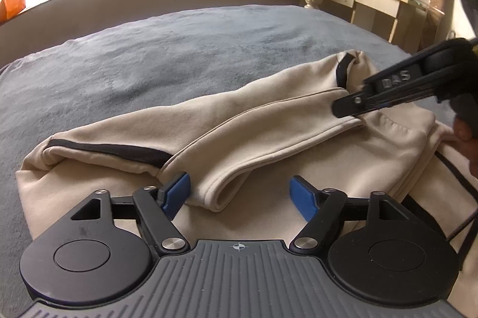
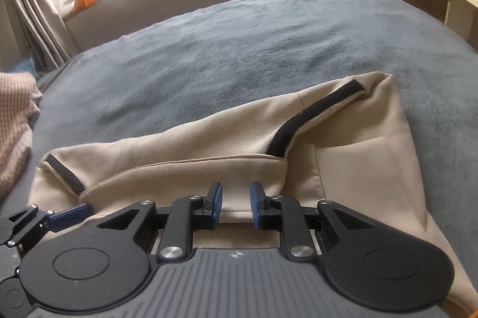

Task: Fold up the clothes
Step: 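Raise both open grippers up and away from the hoodie hem fold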

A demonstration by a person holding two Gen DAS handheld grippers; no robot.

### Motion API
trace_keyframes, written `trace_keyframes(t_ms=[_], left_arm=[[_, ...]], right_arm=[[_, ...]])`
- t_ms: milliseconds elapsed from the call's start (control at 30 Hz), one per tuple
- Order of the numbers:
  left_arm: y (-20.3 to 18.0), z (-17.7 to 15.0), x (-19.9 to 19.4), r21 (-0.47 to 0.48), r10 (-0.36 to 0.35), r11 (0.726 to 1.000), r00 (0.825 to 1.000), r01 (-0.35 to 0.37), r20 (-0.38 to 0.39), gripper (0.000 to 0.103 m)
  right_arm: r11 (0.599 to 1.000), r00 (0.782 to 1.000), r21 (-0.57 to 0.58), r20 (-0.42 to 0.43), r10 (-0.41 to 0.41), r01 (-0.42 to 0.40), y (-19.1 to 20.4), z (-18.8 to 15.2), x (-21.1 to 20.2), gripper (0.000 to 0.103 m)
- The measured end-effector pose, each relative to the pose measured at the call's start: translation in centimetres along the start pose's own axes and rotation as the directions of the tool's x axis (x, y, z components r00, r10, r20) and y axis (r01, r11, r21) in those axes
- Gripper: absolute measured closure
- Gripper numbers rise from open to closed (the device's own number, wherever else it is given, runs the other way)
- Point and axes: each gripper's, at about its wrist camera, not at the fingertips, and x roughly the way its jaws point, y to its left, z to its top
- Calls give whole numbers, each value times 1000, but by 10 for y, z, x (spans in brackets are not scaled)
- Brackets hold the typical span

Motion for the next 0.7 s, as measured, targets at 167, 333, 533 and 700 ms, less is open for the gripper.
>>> trace_keyframes(t_ms=[167,333,533,700], left_arm=[[8,2,-15,-47,2,999,1000,-2,5,25],[10,1,-38,-84,-10,996,1000,11,18,25],[10,-14,-75,-105,-29,994,1000,28,-4,25],[9,-24,-101,-145,-44,989,999,40,-25,25]], right_arm=[[999,999,22,5,42,-42,-3,0,-27,81],[995,996,46,4,93,-93,0,-5,-58,81],[977,979,65,33,201,-203,14,-24,-106,81],[959,960,45,58,276,-278,28,-46,-136,81]])
